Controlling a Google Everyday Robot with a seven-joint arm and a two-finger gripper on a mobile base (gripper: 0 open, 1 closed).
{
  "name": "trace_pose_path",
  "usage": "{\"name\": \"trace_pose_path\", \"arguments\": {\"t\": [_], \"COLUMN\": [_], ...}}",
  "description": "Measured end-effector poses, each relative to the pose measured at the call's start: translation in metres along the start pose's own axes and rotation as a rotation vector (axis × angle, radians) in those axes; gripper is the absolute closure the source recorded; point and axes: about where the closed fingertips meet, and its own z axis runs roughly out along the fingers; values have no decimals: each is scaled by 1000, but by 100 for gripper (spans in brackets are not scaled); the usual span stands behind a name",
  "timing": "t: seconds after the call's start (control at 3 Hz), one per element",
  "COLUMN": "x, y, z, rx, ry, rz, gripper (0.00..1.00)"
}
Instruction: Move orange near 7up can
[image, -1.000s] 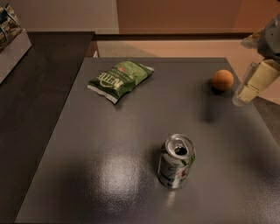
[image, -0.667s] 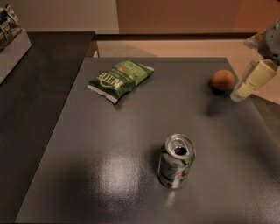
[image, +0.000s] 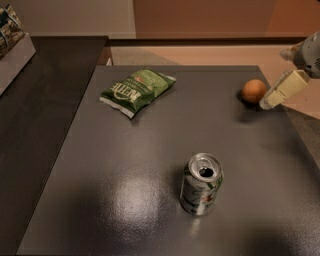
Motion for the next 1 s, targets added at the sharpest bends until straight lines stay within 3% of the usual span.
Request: {"name": "trace_pose_path", "arguments": {"t": [0.33, 0.67, 1.0], "x": [8, 12, 16], "y": [-14, -14, -10], "z": [16, 57, 77], "rx": [-14, -91, -126], "ry": [-33, -42, -36], "rz": [33, 70, 93], "gripper": [0, 0, 0]}}
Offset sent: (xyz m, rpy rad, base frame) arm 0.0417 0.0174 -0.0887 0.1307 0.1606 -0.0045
